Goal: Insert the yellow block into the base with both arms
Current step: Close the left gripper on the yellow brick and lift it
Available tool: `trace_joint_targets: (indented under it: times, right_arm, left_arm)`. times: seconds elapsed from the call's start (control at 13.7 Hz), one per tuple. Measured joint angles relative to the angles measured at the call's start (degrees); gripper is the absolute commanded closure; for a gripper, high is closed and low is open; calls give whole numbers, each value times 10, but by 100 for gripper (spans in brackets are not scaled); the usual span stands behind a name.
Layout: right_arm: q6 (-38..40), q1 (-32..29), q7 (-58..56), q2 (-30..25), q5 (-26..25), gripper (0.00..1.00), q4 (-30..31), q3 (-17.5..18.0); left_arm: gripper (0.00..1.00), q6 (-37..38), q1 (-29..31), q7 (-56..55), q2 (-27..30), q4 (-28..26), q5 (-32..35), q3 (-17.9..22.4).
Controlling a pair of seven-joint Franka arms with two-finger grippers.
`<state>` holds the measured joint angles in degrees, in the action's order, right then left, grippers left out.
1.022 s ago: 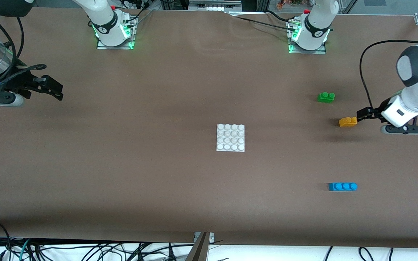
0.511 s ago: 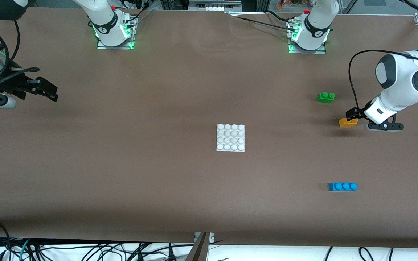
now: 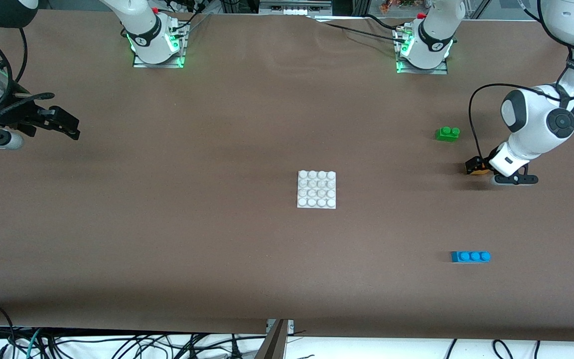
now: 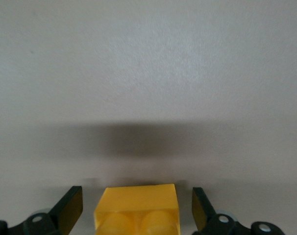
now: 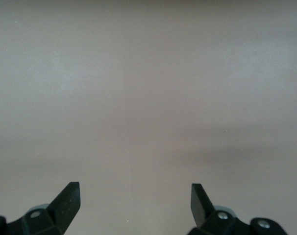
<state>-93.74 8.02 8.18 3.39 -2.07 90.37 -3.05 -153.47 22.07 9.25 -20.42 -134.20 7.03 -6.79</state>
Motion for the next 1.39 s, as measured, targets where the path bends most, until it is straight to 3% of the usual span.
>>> trace_joint_targets:
  times: [0.36,0.44,0.51,0.66,0.8,1.02,1.39]
  right_arm:
    - [0,0,0,1,0,0,0,0]
    - [0,0,0,2,0,0,0,0]
    - [0,0,0,2,0,0,0,0]
    - [0,0,0,3,0,0,0,0]
    - [0,0,0,3,0,0,0,0]
    - [0,0,0,3,0,0,0,0]
    - [0,0,0,4,0,0,0,0]
  left_arm:
    - [11,0,0,0,-5,-7,0,-1]
    - [19,0,0,1,-5,-9,0,-1]
    - [37,0,0,3,-5,-10,0,-1]
    - [61,0,0,4,-5,-10,0,-1]
    - [76,0,0,5,-3,-10,0,-1]
    - [76,17,0,5,6,-6,0,-3]
    - [76,202,1,5,89,58,0,-44]
